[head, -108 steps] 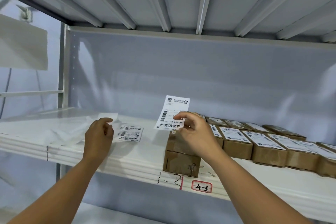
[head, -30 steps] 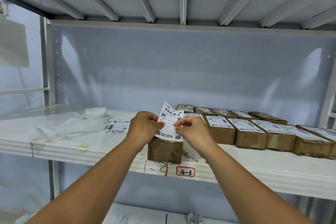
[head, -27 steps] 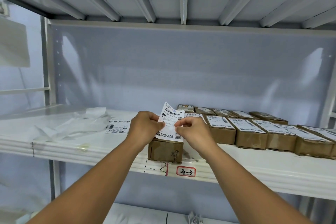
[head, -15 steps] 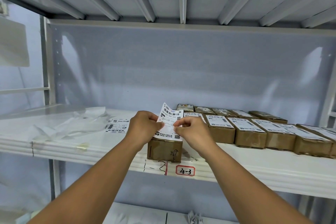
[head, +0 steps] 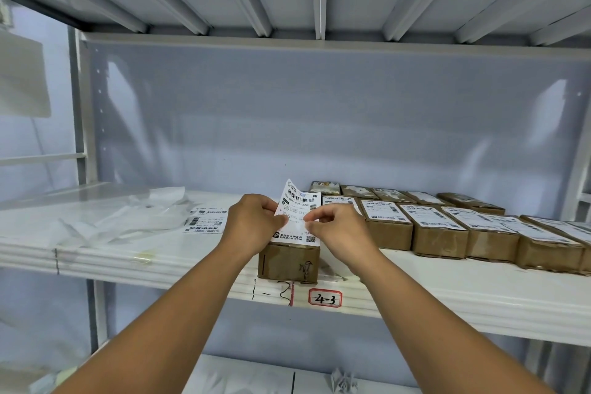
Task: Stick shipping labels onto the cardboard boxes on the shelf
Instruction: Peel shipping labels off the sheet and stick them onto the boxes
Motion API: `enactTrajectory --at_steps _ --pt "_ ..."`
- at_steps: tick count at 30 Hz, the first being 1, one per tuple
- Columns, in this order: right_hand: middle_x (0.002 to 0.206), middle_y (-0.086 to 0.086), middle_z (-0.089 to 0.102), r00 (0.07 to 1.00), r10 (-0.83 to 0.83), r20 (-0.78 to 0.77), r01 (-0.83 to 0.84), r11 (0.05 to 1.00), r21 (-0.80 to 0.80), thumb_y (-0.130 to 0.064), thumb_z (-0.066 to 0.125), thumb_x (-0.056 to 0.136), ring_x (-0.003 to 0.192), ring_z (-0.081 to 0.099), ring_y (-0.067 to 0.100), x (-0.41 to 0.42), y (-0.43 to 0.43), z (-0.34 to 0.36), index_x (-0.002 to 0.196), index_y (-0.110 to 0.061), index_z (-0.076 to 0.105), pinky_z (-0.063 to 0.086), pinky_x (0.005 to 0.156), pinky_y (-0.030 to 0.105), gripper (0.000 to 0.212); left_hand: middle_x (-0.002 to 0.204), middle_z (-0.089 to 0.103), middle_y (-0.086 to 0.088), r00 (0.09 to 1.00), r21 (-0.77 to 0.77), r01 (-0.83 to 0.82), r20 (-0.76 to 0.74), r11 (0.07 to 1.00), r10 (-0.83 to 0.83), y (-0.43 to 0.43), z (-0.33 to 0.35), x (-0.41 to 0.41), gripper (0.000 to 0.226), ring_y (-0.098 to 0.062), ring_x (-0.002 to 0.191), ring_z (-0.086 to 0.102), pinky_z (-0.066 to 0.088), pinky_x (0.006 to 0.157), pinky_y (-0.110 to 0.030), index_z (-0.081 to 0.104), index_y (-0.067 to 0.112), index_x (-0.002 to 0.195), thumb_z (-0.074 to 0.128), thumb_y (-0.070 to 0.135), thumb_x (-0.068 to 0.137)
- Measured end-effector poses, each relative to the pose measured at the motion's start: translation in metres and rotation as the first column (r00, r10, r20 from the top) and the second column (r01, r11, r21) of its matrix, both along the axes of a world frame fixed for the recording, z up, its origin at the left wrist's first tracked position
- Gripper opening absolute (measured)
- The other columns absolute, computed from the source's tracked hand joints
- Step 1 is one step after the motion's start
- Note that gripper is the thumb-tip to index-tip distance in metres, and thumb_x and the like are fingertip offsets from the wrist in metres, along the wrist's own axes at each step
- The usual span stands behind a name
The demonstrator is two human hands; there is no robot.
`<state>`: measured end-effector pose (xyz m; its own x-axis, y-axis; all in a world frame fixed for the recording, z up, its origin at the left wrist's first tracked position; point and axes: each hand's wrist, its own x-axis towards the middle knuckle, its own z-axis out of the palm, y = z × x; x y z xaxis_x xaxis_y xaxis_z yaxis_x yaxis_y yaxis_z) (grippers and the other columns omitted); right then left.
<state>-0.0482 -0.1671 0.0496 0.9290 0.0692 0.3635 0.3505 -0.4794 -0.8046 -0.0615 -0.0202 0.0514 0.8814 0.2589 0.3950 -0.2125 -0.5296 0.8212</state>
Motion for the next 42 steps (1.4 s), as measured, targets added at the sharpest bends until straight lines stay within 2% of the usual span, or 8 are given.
enactTrajectory --at_steps 7,10,25,31,33,36,39,42 --pt "0.074 -0.008 0.058 1.0 -0.017 0.017 0.018 0.999 -0.041 -0.018 0.069 0.084 0.07 0.055 0.008 0.002 0.0 -0.002 0.086 -0.021 0.071 0.041 0.059 0.017 0.004 0.076 0.063 0.005 0.999 0.119 -0.041 0.021 0.992 0.039 -0.003 0.0 -0.001 0.005 -0.013 0.075 0.059 0.042 0.059 -0.019 0.066 0.018 0.085 0.069 0.015 0.082" --pt "0.073 -0.009 0.057 0.999 -0.023 0.031 0.025 0.997 -0.079 -0.019 0.069 0.084 0.067 0.054 0.007 0.002 0.001 -0.002 0.087 -0.022 0.071 0.04 0.058 0.016 0.005 0.071 0.058 0.007 0.998 0.166 -0.059 0.027 0.984 0.055 -0.004 0.0 -0.001 0.006 -0.013 0.074 0.056 0.04 0.066 -0.02 0.063 0.018 0.083 0.069 0.015 0.083" --pt "0.069 -0.012 0.052 0.998 -0.012 0.056 0.02 0.989 -0.148 -0.021 0.07 0.083 0.059 0.048 0.001 0.003 -0.001 0.0 0.091 -0.023 0.07 0.033 0.052 0.014 0.008 0.088 0.061 -0.001 0.989 0.27 -0.147 0.062 0.952 0.135 -0.008 -0.002 0.003 0.014 -0.014 0.08 0.053 0.039 0.071 -0.021 0.066 0.01 0.097 0.066 0.018 0.086" --pt "0.071 -0.015 0.047 0.996 -0.001 0.085 0.02 0.974 -0.227 -0.022 0.066 0.087 0.059 0.045 0.0 0.005 0.002 -0.001 0.098 -0.021 0.069 0.028 0.044 0.007 0.012 0.11 0.061 -0.01 0.978 0.484 -0.209 0.084 0.849 0.193 -0.015 -0.006 0.007 0.025 -0.025 0.1 0.057 0.042 0.077 -0.027 0.06 0.006 0.109 0.059 0.022 0.09" --pt "0.074 -0.017 0.045 0.995 0.001 0.099 0.023 0.97 -0.241 -0.02 0.064 0.087 0.065 0.046 0.001 0.006 0.002 -0.002 0.1 -0.02 0.069 0.027 0.046 0.005 0.014 0.113 0.058 -0.012 0.974 0.53 -0.222 0.089 0.819 0.206 -0.017 -0.007 0.008 0.027 -0.027 0.104 0.055 0.042 0.077 -0.028 0.058 0.006 0.112 0.056 0.022 0.091" --pt "0.081 -0.012 0.048 0.994 -0.01 0.104 0.035 0.971 -0.236 -0.018 0.063 0.087 0.08 0.046 0.009 0.006 0.005 -0.004 0.101 -0.02 0.069 0.025 0.051 0.005 0.015 0.11 0.056 -0.012 0.969 0.596 -0.239 0.1 0.767 0.224 -0.019 -0.008 0.008 0.022 -0.028 0.101 0.055 0.039 0.07 -0.028 0.056 0.005 0.108 0.053 0.019 0.092" --pt "0.075 -0.016 0.046 0.993 -0.021 0.116 0.048 0.971 -0.235 -0.016 0.062 0.088 0.08 0.046 0.01 0.006 0.006 -0.005 0.101 -0.02 0.07 0.024 0.049 0.005 0.016 0.107 0.053 -0.011 0.958 0.693 -0.273 0.131 0.668 0.256 -0.021 -0.008 0.006 0.015 -0.027 0.096 0.055 0.034 0.065 -0.028 0.052 0.006 0.105 0.048 0.016 0.094" --pt "0.097 -0.004 0.06 0.988 -0.04 0.152 0.076 0.968 -0.239 -0.013 0.059 0.087 0.088 0.051 0.012 0.004 0.011 -0.009 0.1 -0.018 0.07 0.033 0.06 0.015 0.017 0.111 0.053 -0.009 0.932 0.752 -0.341 0.19 0.564 0.31 -0.023 -0.007 0.005 0.025 -0.025 0.103 0.052 0.034 0.066 -0.029 0.047 0.006 0.115 0.049 0.019 0.094"
